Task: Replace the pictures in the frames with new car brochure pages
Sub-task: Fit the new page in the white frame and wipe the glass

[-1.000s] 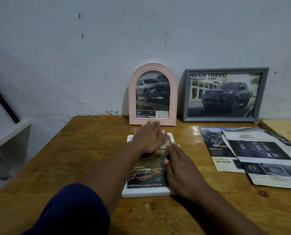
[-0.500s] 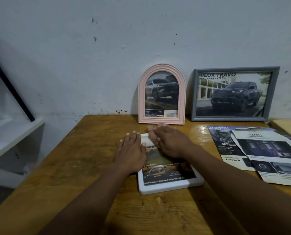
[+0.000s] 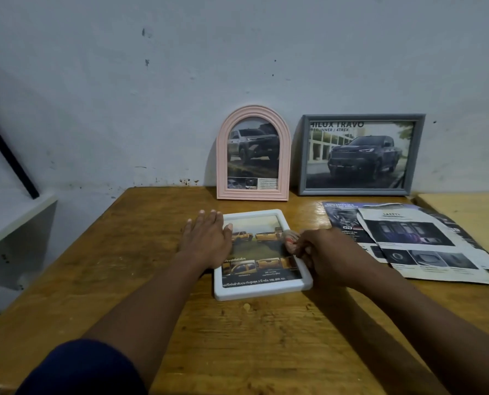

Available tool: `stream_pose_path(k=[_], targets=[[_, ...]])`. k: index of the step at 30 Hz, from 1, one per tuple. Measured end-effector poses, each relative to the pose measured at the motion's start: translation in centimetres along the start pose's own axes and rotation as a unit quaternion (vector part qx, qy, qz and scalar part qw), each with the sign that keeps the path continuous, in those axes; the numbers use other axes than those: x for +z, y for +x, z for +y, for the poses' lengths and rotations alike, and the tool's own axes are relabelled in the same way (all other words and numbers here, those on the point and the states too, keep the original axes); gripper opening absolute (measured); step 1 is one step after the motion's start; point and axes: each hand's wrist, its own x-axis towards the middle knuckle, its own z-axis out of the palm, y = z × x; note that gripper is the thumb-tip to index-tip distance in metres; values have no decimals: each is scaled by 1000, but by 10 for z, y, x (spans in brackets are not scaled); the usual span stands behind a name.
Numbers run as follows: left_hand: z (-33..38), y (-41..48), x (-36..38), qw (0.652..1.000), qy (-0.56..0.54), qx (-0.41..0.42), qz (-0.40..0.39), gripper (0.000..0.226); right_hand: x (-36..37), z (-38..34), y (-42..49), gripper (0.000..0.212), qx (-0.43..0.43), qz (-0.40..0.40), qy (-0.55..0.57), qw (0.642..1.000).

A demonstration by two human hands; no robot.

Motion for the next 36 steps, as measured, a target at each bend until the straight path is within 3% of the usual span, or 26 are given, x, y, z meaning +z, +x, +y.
stream_pose_path(k=[6, 11, 14, 21, 25, 29, 36], targets=[[-1, -4, -1, 999, -17, -19, 38, 69, -11, 1, -55, 19, -10, -4, -35, 999], [1, -7, -6, 996, -39, -15, 74, 67, -16, 0, -98, 41, 73, -44, -114, 990], [4, -12, -11, 993, -83, -33, 73, 65, -30, -2, -102, 42, 94, -76, -133, 984], [2, -16, -19, 994, -75, -72, 27, 65, -34, -11, -24, 48, 129, -4, 70, 989], [3, -25, -29, 994, -64, -84, 21, 44, -16, -24, 13, 45, 160, -43, 90, 982], [6, -29, -34, 992, -80, -92, -16, 39, -6, -37, 27, 25, 182, -37, 119, 975], [11, -33, -34, 976, -177, -123, -28, 31, -4, -49, 29, 32, 223, -34, 208, 952]])
